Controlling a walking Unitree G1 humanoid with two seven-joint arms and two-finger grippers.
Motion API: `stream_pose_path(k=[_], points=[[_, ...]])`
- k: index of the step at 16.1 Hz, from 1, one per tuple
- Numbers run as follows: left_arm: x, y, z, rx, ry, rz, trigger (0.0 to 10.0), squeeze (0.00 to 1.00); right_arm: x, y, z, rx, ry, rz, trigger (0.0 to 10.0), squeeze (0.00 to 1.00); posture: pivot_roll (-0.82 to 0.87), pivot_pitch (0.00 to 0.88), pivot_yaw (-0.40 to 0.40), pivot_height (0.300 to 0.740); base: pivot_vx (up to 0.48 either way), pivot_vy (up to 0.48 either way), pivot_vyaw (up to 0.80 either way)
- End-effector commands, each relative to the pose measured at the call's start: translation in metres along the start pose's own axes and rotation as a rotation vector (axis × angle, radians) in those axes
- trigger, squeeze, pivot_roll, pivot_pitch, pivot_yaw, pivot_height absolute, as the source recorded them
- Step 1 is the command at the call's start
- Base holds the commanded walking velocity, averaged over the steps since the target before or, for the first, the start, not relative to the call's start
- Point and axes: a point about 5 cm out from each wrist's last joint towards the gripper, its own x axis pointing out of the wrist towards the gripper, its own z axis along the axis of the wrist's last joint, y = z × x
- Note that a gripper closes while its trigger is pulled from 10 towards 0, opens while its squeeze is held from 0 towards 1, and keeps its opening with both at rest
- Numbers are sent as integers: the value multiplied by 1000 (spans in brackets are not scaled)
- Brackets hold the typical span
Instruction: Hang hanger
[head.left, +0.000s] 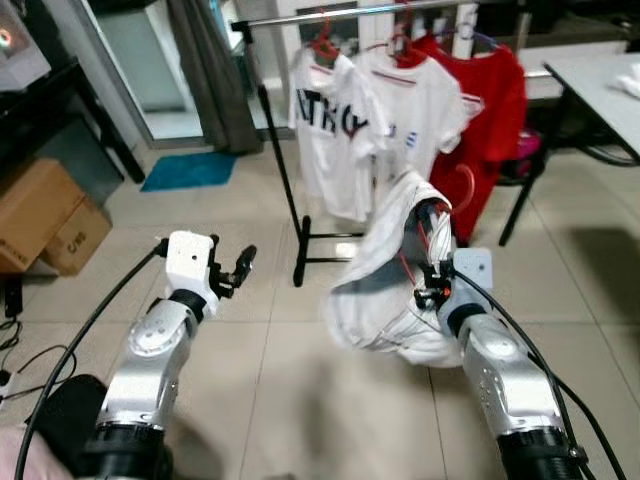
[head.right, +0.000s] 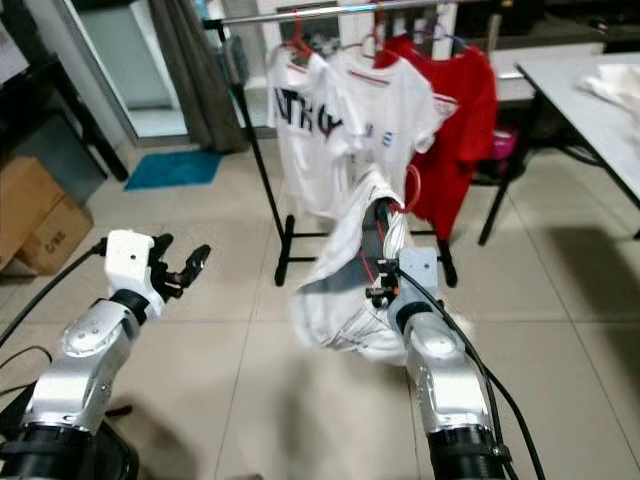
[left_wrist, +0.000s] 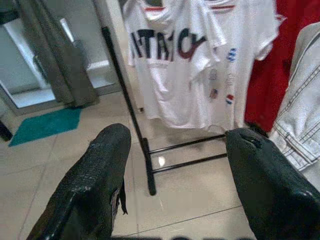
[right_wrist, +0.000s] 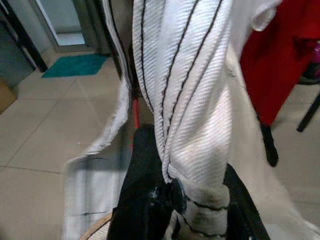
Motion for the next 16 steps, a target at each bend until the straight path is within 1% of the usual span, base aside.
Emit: stream_pose_path(k=[1,3,4,5,6,7,8,9,11,12,13,14,16], points=[[-6,9,-6,16,33,30,10000,0,5,16,18,-33,-83,62,10000,0,-25,0,136,740,394,0,0],[-6,8,-4,10,29,23,10000,0,6,15,21,-4,-99,50,10000,0,-25,0,144,740,394,0,0],[-4,9,-4,18,30,21,10000,0,8,17,22,-21,-100,59,10000,0,-25,0,138,740,394,0,0],[-2,10,1,16,14,28,10000,0,9,22,24,-38,-101,86,10000,0,-21,0,136,740,394,0,0],[-3,11,2,11,8,38,10000,0,9,26,25,-58,-107,127,10000,0,-21,0,136,740,394,0,0],[-3,11,2,13,11,37,10000,0,8,27,24,-63,-107,135,10000,0,-21,0,136,740,394,0,0],[-3,9,1,29,16,21,10000,0,9,25,23,-65,-108,134,10000,0,-25,0,143,740,390,0,0],[-3,9,2,31,15,15,10000,0,8,23,24,-47,-112,119,10000,0,-33,0,151,740,390,0,788],[1,10,4,31,11,17,10000,0,8,20,27,-44,-132,85,10000,0,-34,0,146,740,392,0,781],[2,12,6,34,5,20,10000,0,9,17,27,-19,-126,59,10000,0,-35,0,136,740,390,0,0],[2,13,9,32,-5,27,10000,0,9,18,30,-17,-133,69,10000,0,-34,0,135,740,394,0,0],[2,13,8,30,-5,32,10000,0,9,19,31,-43,-144,96,10000,0,-35,0,139,740,394,0,0],[1,11,5,34,7,18,10000,0,9,16,29,-55,-131,91,10000,0,-39,0,148,740,394,0,0]])
